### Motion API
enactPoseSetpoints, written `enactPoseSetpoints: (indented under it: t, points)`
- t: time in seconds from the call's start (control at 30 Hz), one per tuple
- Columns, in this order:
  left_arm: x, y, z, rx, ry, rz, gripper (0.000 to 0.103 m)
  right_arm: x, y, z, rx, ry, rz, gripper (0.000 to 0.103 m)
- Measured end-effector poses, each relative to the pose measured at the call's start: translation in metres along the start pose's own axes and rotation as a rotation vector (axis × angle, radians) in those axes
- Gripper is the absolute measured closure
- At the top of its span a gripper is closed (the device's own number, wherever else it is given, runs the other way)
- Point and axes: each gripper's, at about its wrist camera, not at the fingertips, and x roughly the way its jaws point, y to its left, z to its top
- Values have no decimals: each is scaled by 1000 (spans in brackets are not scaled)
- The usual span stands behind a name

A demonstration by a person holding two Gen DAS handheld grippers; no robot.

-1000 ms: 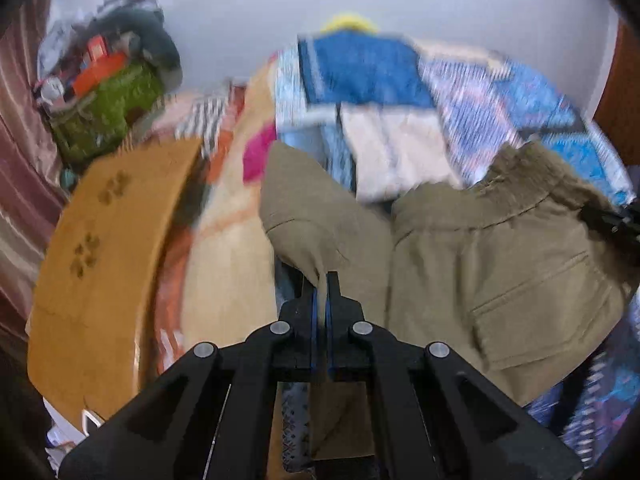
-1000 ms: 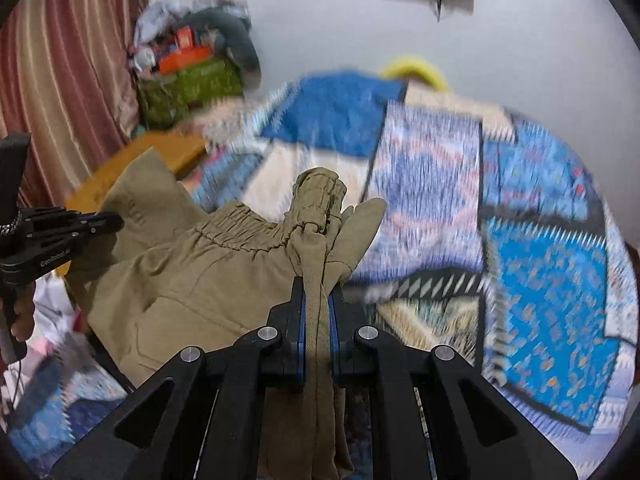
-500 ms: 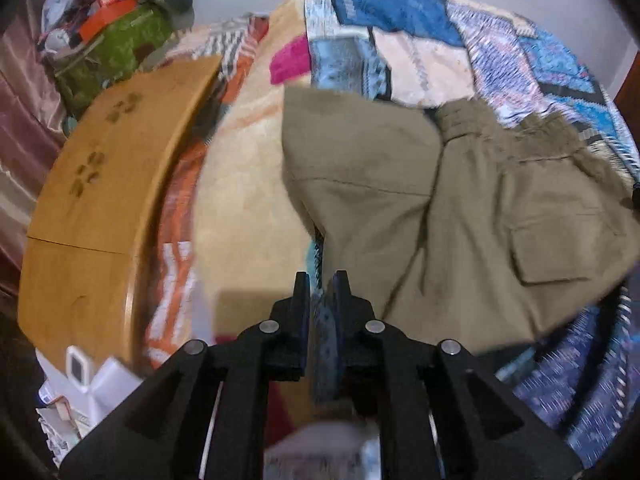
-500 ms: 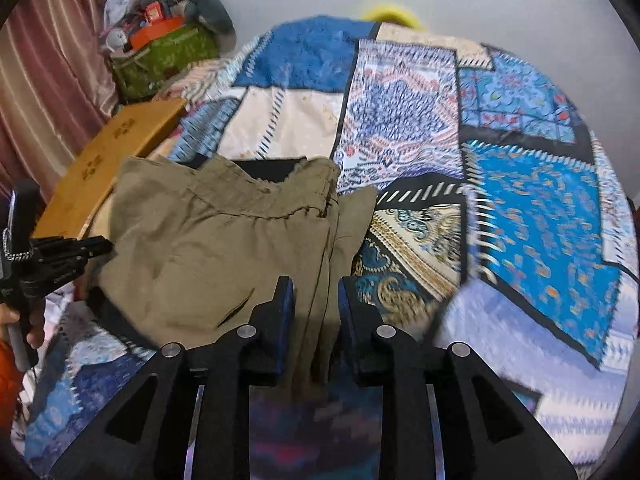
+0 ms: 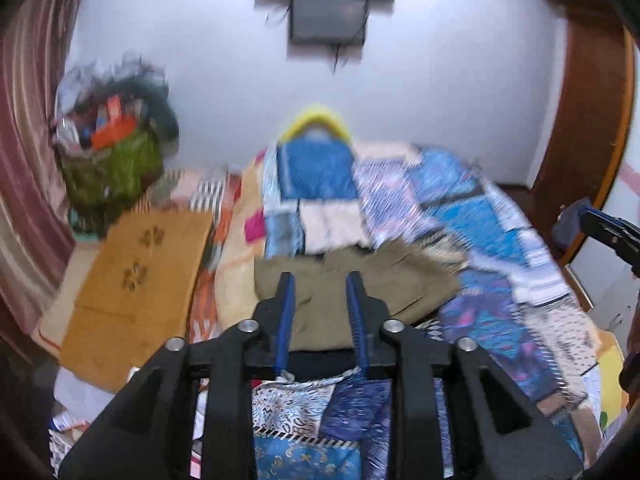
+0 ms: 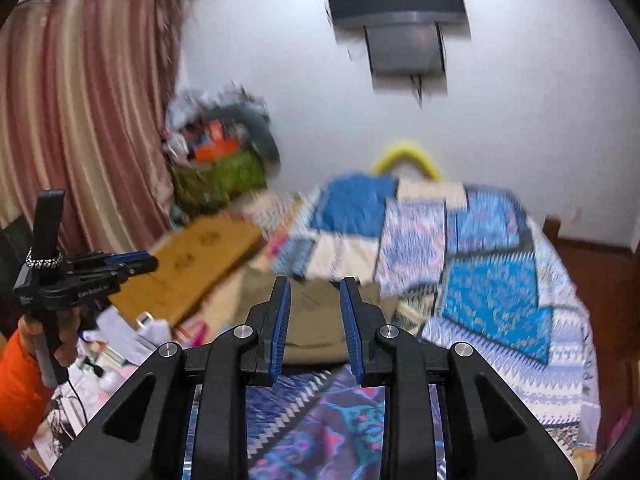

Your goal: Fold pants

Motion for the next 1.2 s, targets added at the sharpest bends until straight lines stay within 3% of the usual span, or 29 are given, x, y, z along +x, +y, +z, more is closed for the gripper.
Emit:
enactPoseSetpoints:
  t: [0.3, 0.37, 0.43, 0.53, 0.67, 0.7, 1.2]
  points:
    - [-141, -40, -13, 25, -253, -29, 61, -107, 66, -3, -63, -235, 40, 80]
    - [-163, -44, -18, 22, -296, -28, 45, -119, 74, -6, -68, -262, 41, 71]
    - [-183, -49, -24, 18, -343, -31, 29, -131, 82, -12, -69, -299, 33, 46]
    - [-203, -52, -30, 9, -380, -29, 19, -141, 90, -19, -63, -341, 6, 25]
    - [-220, -49, -35, -20, -408, -59, 6, -149, 97, -21, -59, -365, -27, 10]
    - [-224, -49, -37, -24, -417, -53, 4, -150, 98, -21, -57, -375, -39, 2]
    - [-229, -53, -50, -7, -449, -22, 0, -162, 105, -28, -36, -379, -78, 0]
